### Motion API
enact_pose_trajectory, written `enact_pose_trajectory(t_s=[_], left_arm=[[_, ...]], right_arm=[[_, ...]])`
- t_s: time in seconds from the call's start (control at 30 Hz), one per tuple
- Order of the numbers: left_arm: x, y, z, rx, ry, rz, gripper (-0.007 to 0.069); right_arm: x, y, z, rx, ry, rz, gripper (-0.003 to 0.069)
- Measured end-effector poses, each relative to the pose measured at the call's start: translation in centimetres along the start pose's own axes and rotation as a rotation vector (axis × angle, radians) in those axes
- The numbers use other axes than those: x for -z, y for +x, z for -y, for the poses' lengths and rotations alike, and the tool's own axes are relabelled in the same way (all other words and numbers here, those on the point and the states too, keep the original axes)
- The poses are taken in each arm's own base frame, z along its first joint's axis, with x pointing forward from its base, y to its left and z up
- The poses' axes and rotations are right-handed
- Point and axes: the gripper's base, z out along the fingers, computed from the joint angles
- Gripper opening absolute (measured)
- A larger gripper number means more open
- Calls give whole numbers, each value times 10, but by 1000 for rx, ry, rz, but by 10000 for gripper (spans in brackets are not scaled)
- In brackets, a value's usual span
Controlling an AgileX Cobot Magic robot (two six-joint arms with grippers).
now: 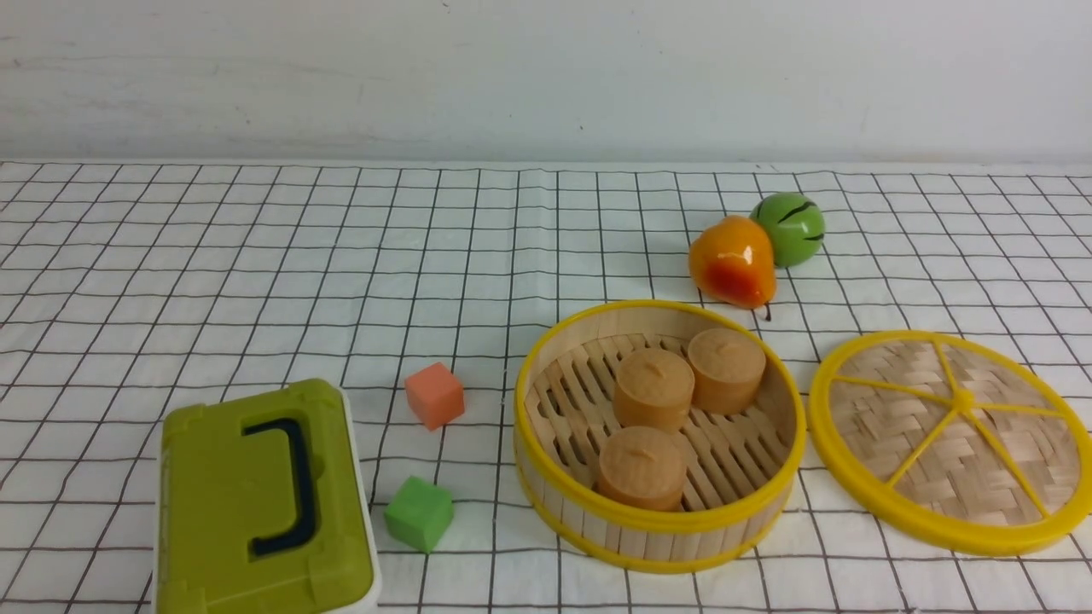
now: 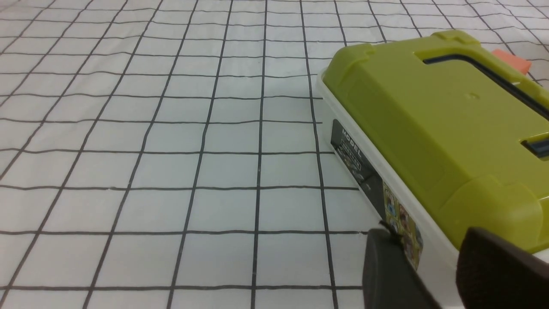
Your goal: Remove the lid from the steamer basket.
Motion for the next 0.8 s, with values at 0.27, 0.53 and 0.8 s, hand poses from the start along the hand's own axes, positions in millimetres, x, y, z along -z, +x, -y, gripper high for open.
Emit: enact_pose_trajectory(t_s=[0.27, 0.53, 0.8], left_arm=[[0, 0, 0, 0, 0, 0, 239], [0, 0, 0, 0, 0, 0, 239], [0, 0, 0, 0, 0, 0, 239]], right_arm=[[0, 0, 0, 0, 1, 0, 34], [0, 0, 0, 0, 1, 0, 42], [0, 0, 0, 0, 1, 0, 55]])
